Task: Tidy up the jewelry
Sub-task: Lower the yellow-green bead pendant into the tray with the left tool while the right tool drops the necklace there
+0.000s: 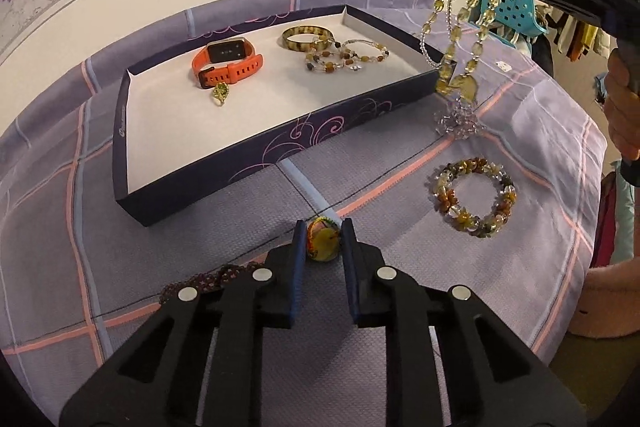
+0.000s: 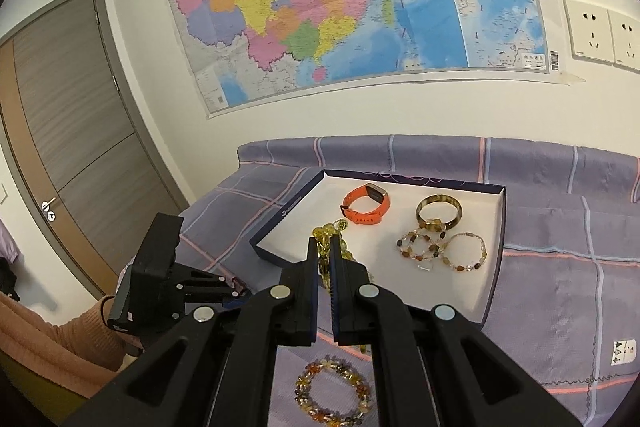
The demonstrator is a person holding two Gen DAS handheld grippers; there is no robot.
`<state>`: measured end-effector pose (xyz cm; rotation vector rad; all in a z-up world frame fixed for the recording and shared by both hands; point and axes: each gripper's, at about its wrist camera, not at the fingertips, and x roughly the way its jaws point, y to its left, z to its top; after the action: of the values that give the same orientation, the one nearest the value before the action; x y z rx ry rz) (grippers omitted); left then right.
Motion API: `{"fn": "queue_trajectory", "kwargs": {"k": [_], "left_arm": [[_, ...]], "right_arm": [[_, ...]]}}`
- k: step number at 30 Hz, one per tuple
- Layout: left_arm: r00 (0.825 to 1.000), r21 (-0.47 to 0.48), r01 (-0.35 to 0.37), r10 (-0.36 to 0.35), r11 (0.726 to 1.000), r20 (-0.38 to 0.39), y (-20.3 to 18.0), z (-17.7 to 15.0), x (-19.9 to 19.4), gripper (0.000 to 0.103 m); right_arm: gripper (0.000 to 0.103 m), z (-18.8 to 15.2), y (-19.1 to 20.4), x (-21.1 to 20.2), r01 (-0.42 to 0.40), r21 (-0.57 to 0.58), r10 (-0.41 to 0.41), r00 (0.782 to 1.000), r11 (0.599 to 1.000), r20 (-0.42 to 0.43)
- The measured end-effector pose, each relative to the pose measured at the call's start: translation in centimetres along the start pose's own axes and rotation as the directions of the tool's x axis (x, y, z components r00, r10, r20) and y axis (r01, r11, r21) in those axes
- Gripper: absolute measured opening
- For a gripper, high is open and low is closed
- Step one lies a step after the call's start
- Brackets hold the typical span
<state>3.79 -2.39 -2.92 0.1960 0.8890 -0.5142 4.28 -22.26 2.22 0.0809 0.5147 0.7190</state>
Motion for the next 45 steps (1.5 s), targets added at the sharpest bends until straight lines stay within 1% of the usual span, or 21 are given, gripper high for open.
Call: {"fn": "queue_trajectory", "kwargs": {"k": [3,5,9,15,17,21,27,33,38,45], "left_arm": [[1.000,-0.019,0.020,-0.020,1.000,0.022,0.1,0.2,-0.4,0.017],[0.999,-0.028,0.027,-0.026,0.999,0.046,0.2,0.6,-1.1,0.017],[0.994,-0.046,0.064,-0.059,0.997,0.094,0.7,1.7,-2.3,0.017],[0.987,-0.072,0.058,-0.047,0.996,0.151,1.6,3.8,-3.3,0.017],[0.986,-0.082,0.052,-0.038,0.995,0.160,2.0,4.5,-3.3,0.017],[0.984,-0.123,0.061,-0.039,0.991,0.174,3.3,5.9,-2.9,0.017],[0.987,-0.158,0.045,-0.020,0.986,0.157,5.0,7.1,-1.3,0.017],[0.992,-0.186,0.014,0.010,0.982,0.124,6.4,8.2,0.7,0.017],[0.995,-0.204,-0.002,0.022,0.979,0.098,7.3,8.7,2.2,0.017],[0.999,-0.243,-0.012,0.021,0.970,0.035,8.3,8.5,4.3,0.017]], "right_arm": [[0.004,0.3,-0.1,0.0,0.000,-0.003,0.000,1.000,1.000,0.006],[0.004,0.6,-0.1,0.0,-0.001,-0.006,0.001,1.000,1.000,0.011],[0.004,1.2,-0.3,0.0,0.005,-0.011,-0.005,1.000,1.000,0.025],[0.004,2.3,-0.7,0.5,0.015,-0.016,-0.014,0.999,1.000,0.038],[0.004,2.7,-0.9,0.8,0.021,-0.019,-0.020,0.999,1.000,0.039],[0.004,3.5,-2.0,1.8,0.039,-0.004,-0.039,0.999,0.999,0.035],[0.004,4.0,-4.1,3.7,0.066,0.027,-0.067,0.998,0.997,0.013],[0.004,4.2,-6.0,5.7,0.091,0.055,-0.090,0.996,0.994,-0.015],[0.004,3.9,-7.3,7.4,0.090,0.083,-0.086,0.995,0.992,-0.048],[0.004,3.1,-8.6,9.0,0.089,0.110,-0.080,0.993,0.990,-0.088]]}}
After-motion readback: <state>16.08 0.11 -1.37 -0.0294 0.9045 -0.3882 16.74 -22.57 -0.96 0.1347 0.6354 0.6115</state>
